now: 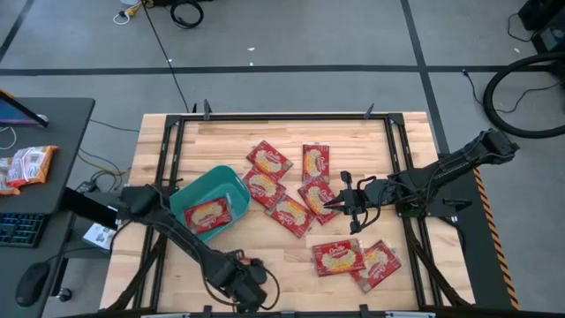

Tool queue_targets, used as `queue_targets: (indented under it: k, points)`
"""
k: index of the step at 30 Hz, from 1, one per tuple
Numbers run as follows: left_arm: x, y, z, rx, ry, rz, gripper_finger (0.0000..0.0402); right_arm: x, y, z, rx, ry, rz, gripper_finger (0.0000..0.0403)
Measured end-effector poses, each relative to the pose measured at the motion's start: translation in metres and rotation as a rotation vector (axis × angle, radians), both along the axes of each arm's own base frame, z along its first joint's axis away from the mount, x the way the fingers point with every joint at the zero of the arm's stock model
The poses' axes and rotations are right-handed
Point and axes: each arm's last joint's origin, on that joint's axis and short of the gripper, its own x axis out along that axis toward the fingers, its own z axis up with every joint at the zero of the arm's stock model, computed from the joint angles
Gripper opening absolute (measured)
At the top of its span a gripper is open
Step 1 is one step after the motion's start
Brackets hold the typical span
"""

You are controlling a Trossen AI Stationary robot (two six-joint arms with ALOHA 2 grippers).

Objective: Sort popcorn bags into baskets
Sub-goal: Put the red popcorn bag into the green bin

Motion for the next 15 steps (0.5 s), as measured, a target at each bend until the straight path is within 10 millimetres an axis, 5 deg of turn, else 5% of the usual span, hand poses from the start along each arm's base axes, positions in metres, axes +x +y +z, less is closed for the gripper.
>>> queue_targets:
  k: [8,15]
  points:
    - [-0.005,0.008,-0.023,0.09,0.254,0.008,0.0131,0.001,0.0,0.002,0.004,-0.018,0.002,0.0027]
    - [0.009,0.023,-0.043,0.144,0.279,-0.045,0.0115,0.001,0.001,0.002,0.012,-0.015,0.023,0.0027]
